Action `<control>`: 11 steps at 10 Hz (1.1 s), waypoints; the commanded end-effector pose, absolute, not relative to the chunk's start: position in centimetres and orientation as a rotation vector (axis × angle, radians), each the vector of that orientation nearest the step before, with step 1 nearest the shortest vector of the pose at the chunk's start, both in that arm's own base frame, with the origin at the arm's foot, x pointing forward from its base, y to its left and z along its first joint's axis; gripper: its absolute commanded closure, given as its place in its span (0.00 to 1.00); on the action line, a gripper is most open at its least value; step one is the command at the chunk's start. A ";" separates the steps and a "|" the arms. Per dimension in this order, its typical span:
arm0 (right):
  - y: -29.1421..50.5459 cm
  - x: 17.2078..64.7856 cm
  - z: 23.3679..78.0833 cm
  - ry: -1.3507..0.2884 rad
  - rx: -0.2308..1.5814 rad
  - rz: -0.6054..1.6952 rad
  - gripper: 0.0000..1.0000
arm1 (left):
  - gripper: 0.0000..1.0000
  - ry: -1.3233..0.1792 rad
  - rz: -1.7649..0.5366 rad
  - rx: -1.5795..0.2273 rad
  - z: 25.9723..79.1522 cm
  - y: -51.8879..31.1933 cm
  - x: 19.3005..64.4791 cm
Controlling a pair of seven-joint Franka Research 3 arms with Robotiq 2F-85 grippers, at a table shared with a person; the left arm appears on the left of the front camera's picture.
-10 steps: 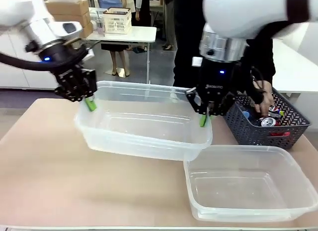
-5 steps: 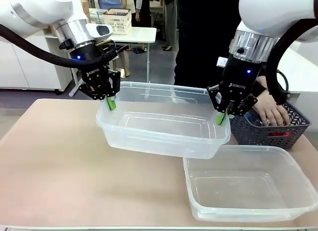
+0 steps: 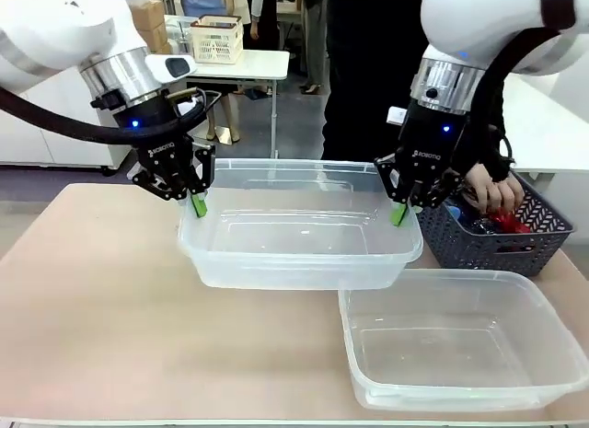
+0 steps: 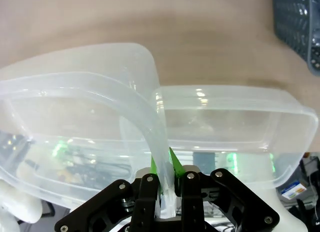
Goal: Sort the waste into each basket.
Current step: Pick up the Organizing box on the left side of the table and lift it, then offer the picked Organizing box to the human.
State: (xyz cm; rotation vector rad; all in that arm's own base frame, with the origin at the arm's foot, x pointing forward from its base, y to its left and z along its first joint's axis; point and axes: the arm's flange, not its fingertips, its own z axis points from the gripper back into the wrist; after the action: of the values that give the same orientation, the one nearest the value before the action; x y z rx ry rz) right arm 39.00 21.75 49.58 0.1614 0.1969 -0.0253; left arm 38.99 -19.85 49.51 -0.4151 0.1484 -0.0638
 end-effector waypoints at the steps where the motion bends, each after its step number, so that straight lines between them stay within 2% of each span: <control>1: 21.7 38.8 49.6 0.199 0.164 -0.042 0.95 | 0.95 0.151 -0.083 -0.425 49.7 -19.7 39.5; 11: 21.7 38.8 49.6 0.199 0.164 -0.042 0.95 | 0.95 0.151 -0.083 -0.425 49.7 -19.7 39.5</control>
State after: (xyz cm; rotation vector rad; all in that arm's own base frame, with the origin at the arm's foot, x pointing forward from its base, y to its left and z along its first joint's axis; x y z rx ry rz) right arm 38.97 21.80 49.59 0.1616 0.1969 -0.0262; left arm 39.30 -19.84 49.07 -0.4045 0.1560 -0.0675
